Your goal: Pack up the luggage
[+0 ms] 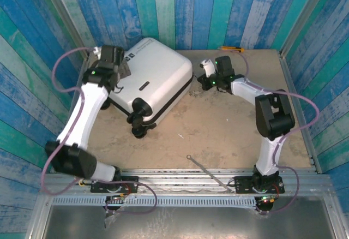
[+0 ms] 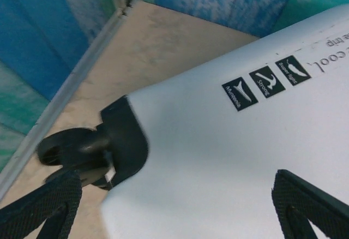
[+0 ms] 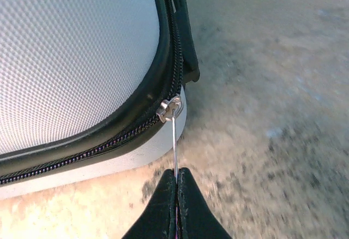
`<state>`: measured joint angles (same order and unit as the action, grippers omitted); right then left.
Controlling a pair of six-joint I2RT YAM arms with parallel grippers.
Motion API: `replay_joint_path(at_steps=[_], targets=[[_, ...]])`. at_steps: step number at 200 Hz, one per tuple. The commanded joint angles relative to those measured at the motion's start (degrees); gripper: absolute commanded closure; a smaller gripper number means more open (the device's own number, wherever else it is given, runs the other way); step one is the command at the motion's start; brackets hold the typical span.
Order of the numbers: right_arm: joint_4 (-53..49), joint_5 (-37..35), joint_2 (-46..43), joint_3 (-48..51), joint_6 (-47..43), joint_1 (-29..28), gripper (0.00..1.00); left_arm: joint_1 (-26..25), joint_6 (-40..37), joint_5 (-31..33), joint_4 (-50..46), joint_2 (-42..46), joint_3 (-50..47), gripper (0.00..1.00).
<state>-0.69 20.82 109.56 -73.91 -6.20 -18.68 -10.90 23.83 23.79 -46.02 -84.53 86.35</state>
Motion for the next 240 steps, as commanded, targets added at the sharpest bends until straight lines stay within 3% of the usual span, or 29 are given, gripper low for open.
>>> replay_joint_path(at_steps=[1,44,63,78,113,159,198,240], targets=[[0.47,-6.59,-7.34,6.69,0.89,2.42,1.00,2.01,-3.48,-9.01,3.20,-9.37,8.46,0.06],[-2.08,-7.01,-25.83,21.92,3.29,0.13,1.00,1.98,-6.40,-15.17,-9.46,-36.47,43.85,0.06],[-4.34,-7.96,-33.91,27.99,3.93,-4.79,1.00,1.43,-6.21,-17.66,-11.13,-44.86,56.54,0.06],[-6.75,-9.66,-38.90,31.95,4.90,-10.22,1.00,0.63,-6.37,-18.08,-9.11,-48.83,60.98,0.06],[-10.92,-12.13,-48.88,39.10,9.95,-19.93,1.00,-2.50,-6.47,-21.85,-6.03,-52.81,60.10,0.01],[-12.61,-18.26,-58.37,43.64,13.95,-21.40,1.00,-9.43,-8.57,-26.60,-9.05,-57.21,57.97,0.06],[-14.88,-21.19,-51.91,39.38,15.50,-18.43,1.00,-11.65,-4.22,-28.41,-5.74,-55.94,51.14,0.22],[-14.76,-18.12,-42.37,32.80,9.26,-12.45,1.00,-16.65,-2.47,-26.13,11.00,-47.57,31.68,0.33]])
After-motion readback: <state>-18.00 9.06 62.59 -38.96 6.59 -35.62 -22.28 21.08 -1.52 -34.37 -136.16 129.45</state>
